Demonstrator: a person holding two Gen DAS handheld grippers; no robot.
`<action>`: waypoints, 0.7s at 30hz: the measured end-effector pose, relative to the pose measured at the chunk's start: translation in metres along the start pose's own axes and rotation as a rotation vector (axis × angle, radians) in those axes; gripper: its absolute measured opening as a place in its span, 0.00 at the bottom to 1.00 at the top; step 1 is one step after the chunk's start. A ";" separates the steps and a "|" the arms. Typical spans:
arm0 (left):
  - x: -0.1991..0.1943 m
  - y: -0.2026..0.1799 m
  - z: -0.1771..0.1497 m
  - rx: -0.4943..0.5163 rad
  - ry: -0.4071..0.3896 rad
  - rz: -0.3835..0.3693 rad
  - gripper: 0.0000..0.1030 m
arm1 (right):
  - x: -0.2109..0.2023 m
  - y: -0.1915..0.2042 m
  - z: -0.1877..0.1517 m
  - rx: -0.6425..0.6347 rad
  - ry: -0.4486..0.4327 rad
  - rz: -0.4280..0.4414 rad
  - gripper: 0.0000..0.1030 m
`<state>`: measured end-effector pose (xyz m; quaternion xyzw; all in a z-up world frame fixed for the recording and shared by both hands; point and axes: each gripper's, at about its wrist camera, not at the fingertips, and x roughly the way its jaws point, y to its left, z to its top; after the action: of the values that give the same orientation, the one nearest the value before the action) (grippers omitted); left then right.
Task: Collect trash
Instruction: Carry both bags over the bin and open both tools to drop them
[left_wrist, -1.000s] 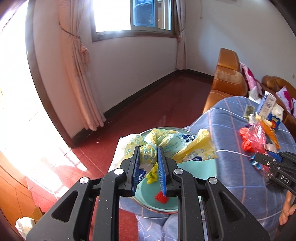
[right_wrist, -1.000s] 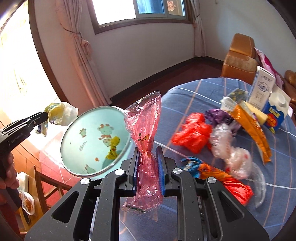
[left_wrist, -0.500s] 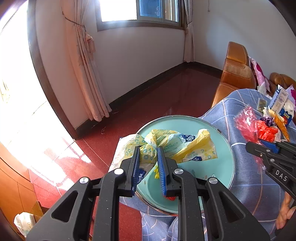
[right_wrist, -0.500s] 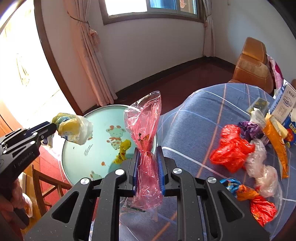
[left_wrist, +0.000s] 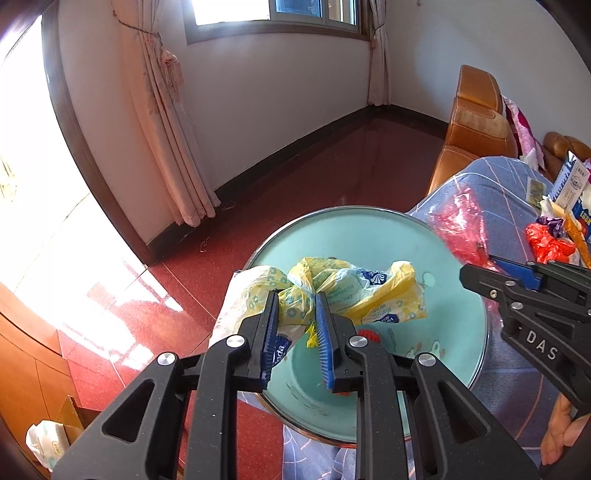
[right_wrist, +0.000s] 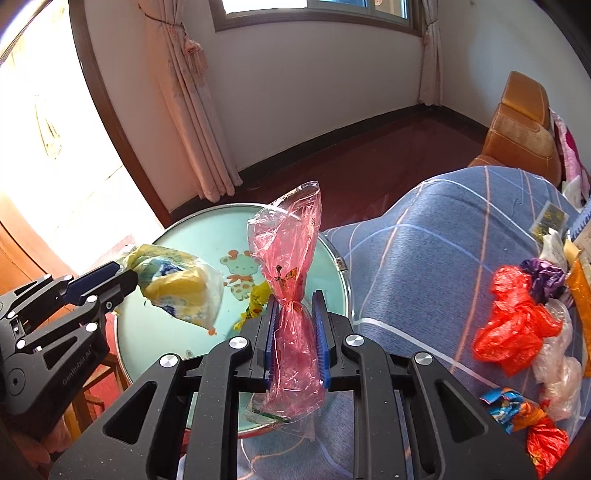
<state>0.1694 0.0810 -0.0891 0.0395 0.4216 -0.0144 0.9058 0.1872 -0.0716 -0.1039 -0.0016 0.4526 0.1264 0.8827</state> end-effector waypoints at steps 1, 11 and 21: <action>0.001 -0.001 -0.001 0.003 0.002 -0.001 0.21 | 0.002 0.000 0.001 0.003 0.003 0.005 0.23; 0.007 -0.001 -0.003 0.010 0.008 -0.015 0.23 | 0.008 -0.001 0.007 0.029 0.007 0.038 0.33; -0.011 0.005 -0.001 -0.012 -0.042 0.019 0.54 | -0.014 -0.002 0.015 0.040 -0.044 0.035 0.48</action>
<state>0.1615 0.0860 -0.0808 0.0377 0.4021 -0.0042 0.9148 0.1921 -0.0748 -0.0839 0.0266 0.4352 0.1327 0.8901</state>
